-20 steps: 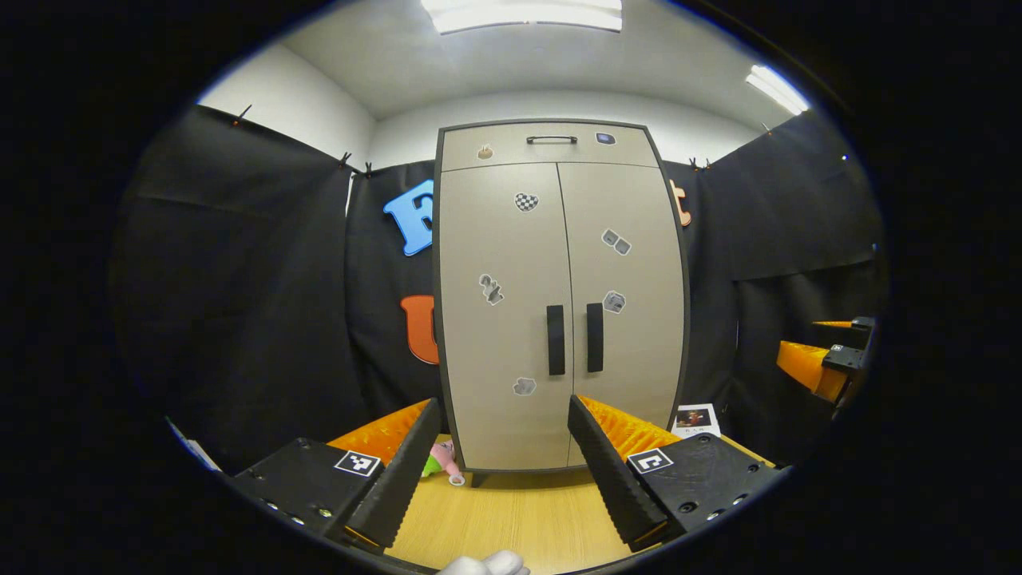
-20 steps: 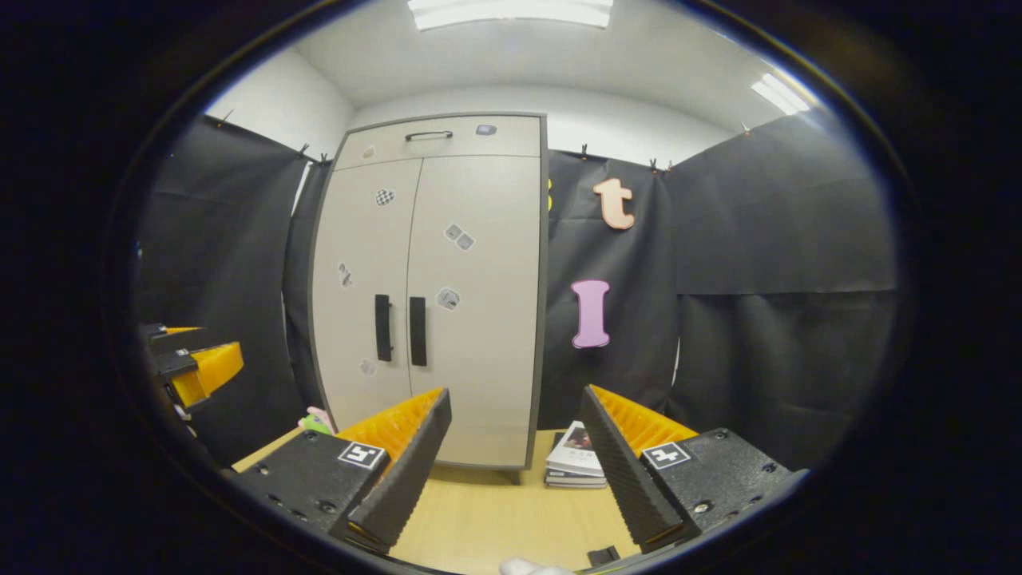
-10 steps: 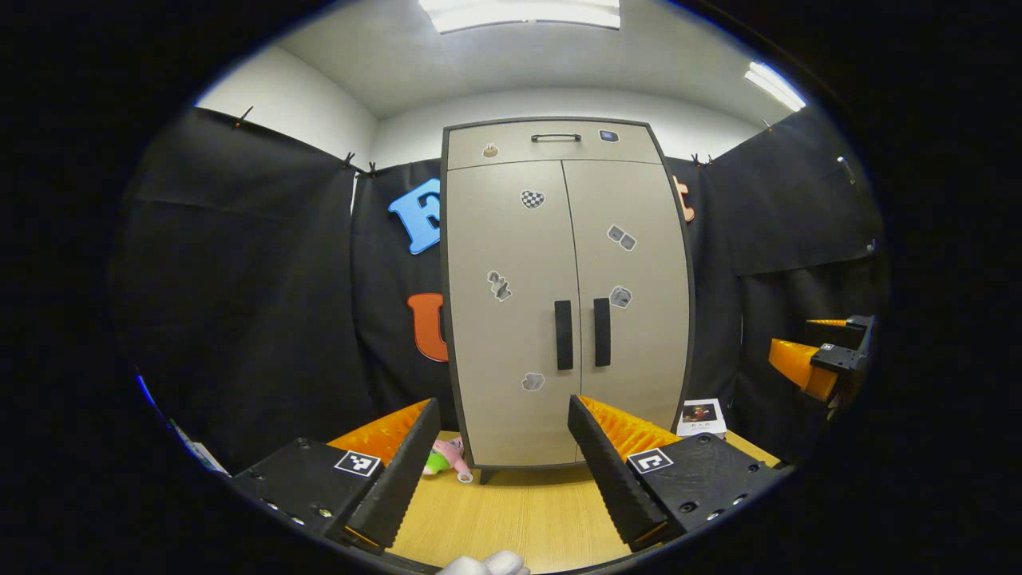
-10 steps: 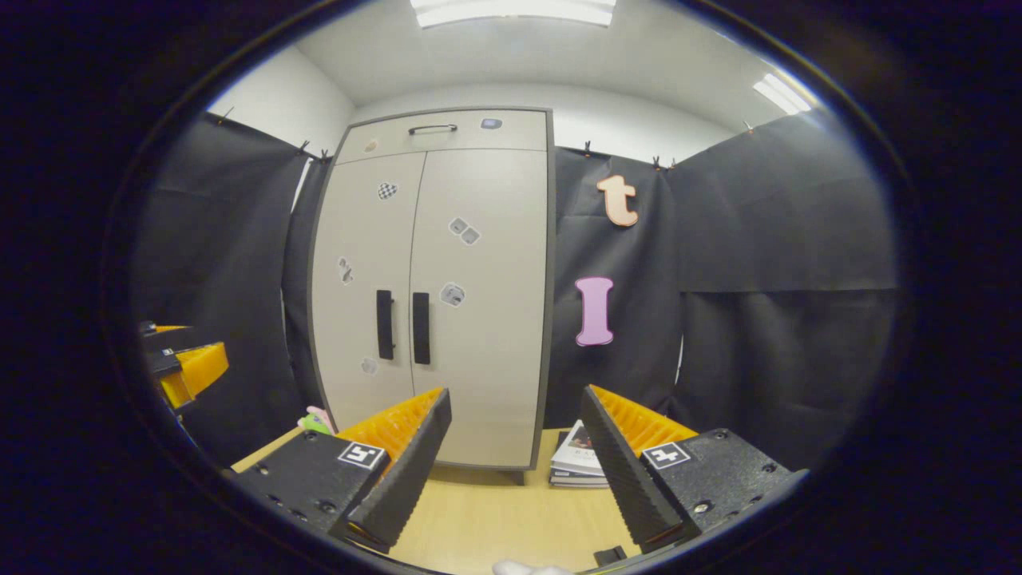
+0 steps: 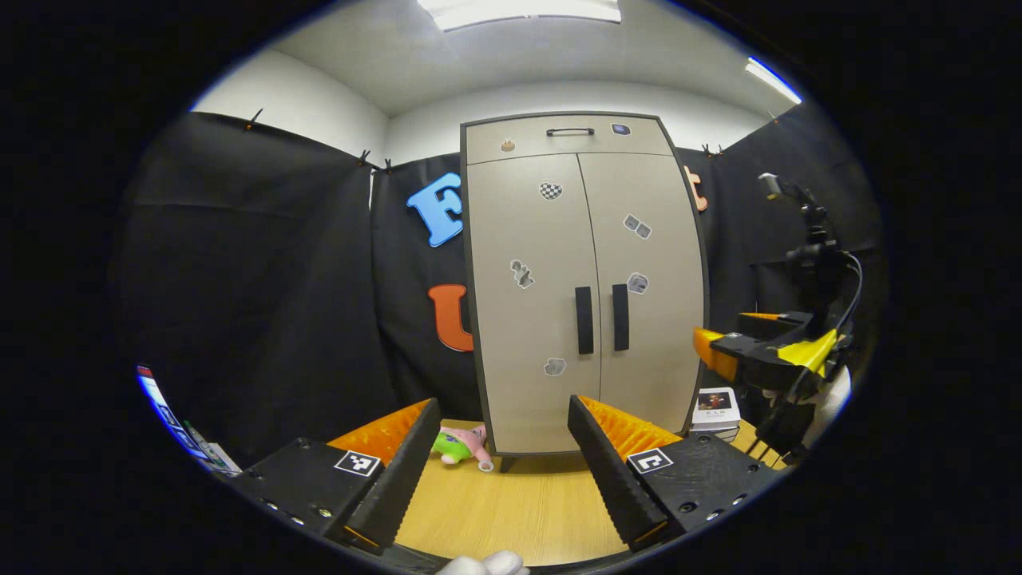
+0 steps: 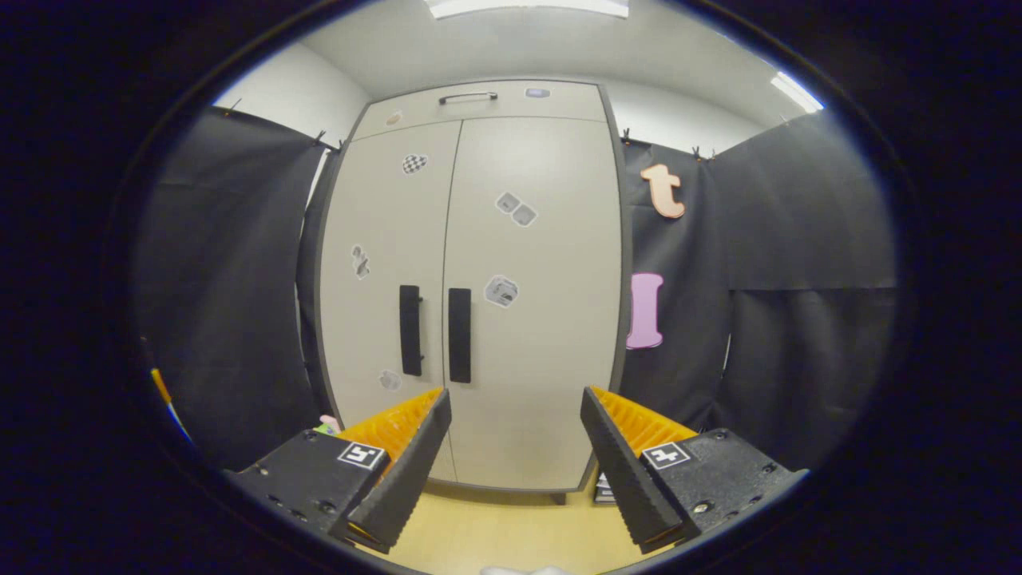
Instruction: Open the right door of the double-door shoe cabinet with the right hand, and open the left door with the left hand.
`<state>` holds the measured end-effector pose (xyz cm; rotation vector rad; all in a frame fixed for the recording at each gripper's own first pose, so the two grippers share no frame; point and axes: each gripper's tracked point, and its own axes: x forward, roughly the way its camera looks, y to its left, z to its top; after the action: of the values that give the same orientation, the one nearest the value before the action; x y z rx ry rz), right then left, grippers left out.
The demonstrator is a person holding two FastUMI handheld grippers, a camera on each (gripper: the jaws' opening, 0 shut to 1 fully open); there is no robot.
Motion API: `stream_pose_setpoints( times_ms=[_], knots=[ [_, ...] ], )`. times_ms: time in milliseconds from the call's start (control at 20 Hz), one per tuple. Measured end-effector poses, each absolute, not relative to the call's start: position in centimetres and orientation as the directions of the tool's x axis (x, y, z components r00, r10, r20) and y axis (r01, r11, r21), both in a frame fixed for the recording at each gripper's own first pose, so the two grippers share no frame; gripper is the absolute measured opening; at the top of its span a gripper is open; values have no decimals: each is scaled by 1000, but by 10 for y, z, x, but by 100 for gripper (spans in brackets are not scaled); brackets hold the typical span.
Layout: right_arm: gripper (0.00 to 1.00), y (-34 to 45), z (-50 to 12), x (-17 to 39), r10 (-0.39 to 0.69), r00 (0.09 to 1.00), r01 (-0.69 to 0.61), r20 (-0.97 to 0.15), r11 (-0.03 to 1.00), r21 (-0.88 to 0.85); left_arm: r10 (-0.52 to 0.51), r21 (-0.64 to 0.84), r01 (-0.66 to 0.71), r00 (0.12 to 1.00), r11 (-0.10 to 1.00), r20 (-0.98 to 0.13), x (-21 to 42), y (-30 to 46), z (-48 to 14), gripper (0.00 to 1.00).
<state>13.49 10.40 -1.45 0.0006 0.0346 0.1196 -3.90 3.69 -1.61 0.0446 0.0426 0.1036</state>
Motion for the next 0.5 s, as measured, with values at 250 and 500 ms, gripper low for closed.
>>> stream_pose_setpoints(
  times_ms=[250, 500],
  knots=[
    [100, 147, -13, 206, 152, 987, -151, -44, 988, 24, 171, 57, -169, 985, 984, -31, -52, 47, -12, 96],
    [100, 161, -15, 274, 113, 991, -114, -69, 993, -7, 238, 29, -237, 970, 971, -52, -59, 57, -14, 96]
  ],
)
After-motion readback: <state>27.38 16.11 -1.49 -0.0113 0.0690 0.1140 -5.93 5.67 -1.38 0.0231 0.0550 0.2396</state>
